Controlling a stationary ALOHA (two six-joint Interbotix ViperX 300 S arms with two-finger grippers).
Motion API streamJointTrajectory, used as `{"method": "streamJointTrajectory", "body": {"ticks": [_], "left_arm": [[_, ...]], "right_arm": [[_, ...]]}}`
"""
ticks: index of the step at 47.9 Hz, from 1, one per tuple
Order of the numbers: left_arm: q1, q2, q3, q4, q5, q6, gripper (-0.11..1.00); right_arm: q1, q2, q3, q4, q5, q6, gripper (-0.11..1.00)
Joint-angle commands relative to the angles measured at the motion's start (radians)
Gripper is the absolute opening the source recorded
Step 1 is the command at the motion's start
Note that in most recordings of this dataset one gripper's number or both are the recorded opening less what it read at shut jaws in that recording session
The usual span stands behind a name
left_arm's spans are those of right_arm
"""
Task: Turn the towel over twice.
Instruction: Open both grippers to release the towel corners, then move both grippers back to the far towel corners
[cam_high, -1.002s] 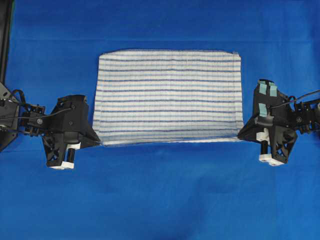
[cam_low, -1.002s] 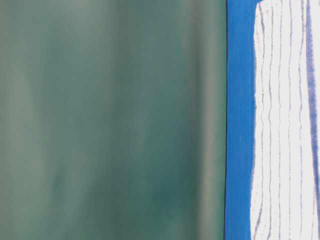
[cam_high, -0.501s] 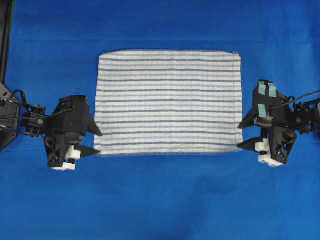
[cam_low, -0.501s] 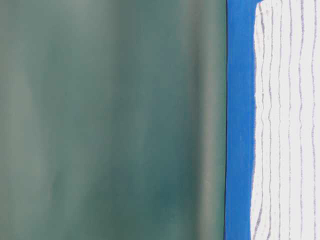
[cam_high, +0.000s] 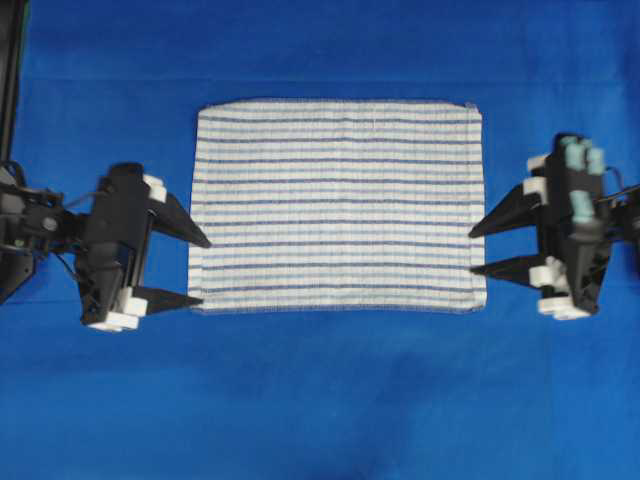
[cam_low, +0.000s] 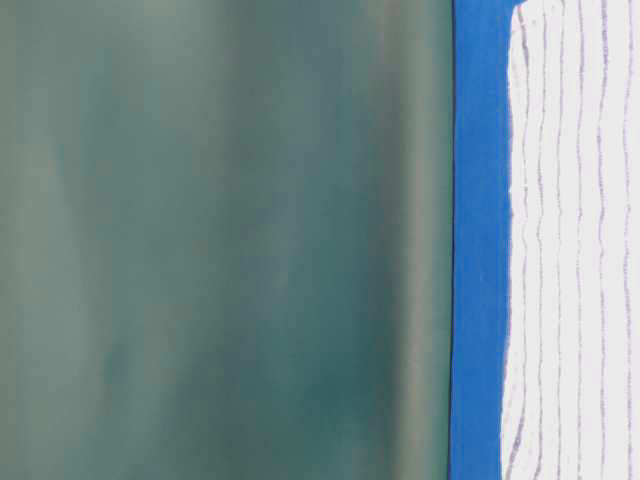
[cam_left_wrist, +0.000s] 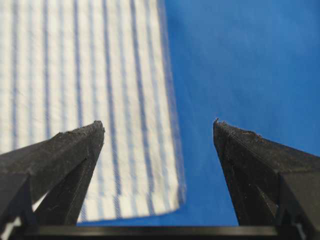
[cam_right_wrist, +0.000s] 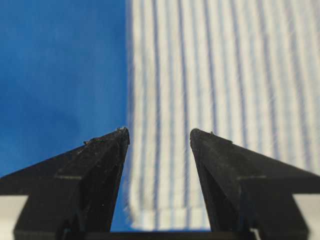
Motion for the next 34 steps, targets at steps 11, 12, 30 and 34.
{"method": "streamJointTrajectory", "body": {"ticks": [11,12,30,34], "left_arm": [[0.138,-0.172,-0.008,0.0,-0.011,0.058,0.85],[0.147,-0.183,-0.005,0.0,-0.012,0.072,0.85],[0.207,-0.265,0.021,0.0,-0.018,0.153,0.85],[0.21,-0.256,0.023,0.0,-0.017,0.153,0.85]], "right_arm": [[-0.163,-0.169,-0.009,-0.129,-0.003,-0.003,0.58],[-0.176,-0.175,-0.008,-0.135,-0.003,-0.003,0.58],[-0.256,-0.193,-0.006,-0.156,-0.006,-0.003,0.58],[-0.264,-0.187,-0.006,-0.156,-0.005,-0.003,0.58]]}}
